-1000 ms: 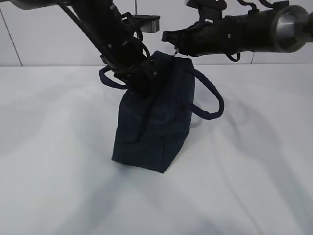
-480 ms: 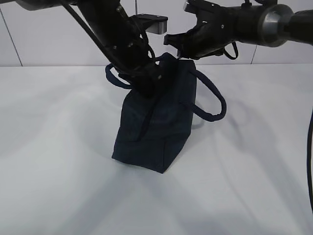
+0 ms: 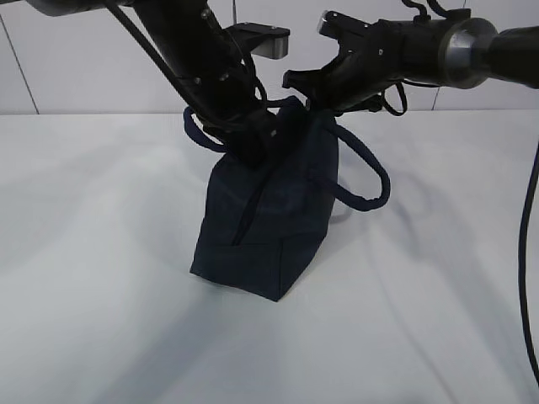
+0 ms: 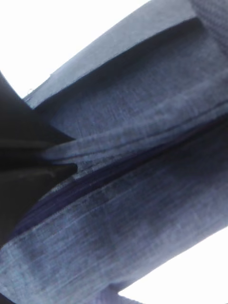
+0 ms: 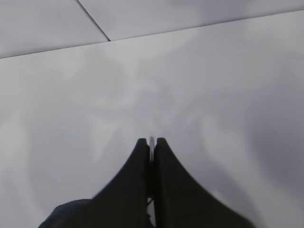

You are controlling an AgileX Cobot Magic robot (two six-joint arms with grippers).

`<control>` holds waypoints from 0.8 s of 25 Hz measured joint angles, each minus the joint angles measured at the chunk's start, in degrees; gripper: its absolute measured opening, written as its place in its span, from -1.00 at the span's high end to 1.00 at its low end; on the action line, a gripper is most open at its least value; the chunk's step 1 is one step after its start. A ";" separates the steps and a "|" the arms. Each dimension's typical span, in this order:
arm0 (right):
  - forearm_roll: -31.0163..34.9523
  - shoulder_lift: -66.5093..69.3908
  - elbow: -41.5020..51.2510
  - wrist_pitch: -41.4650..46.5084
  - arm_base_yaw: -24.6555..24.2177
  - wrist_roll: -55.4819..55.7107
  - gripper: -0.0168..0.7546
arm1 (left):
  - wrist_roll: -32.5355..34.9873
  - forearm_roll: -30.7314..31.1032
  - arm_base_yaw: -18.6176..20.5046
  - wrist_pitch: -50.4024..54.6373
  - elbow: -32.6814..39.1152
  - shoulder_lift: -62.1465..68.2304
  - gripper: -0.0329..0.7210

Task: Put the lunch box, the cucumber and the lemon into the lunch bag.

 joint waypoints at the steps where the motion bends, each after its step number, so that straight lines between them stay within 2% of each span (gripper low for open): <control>1: 0.10 0.00 -0.12 0.77 -0.09 0.00 0.96 | 0.00 0.00 0.00 0.12 0.00 0.00 0.92; 8: 1.03 0.10 -2.76 7.01 -0.13 -0.78 0.96 | -0.95 1.00 -0.13 1.22 0.00 0.00 0.91; 10: 2.61 0.32 -4.16 8.46 -0.34 -2.70 0.96 | -1.50 1.67 -0.13 1.61 0.00 -0.14 0.85; 12: 4.14 0.58 -5.23 9.40 -0.46 -4.19 0.96 | -2.13 2.05 -0.13 2.06 0.00 -0.35 0.68; 17: 6.57 0.85 -5.93 10.97 -0.56 -7.25 0.96 | -3.43 2.25 -0.13 2.81 -3.00 -0.35 0.01; 20: 7.74 0.85 -5.96 11.37 -0.56 -8.73 0.96 | -3.56 2.25 -0.13 1.09 -5.12 -0.35 -0.10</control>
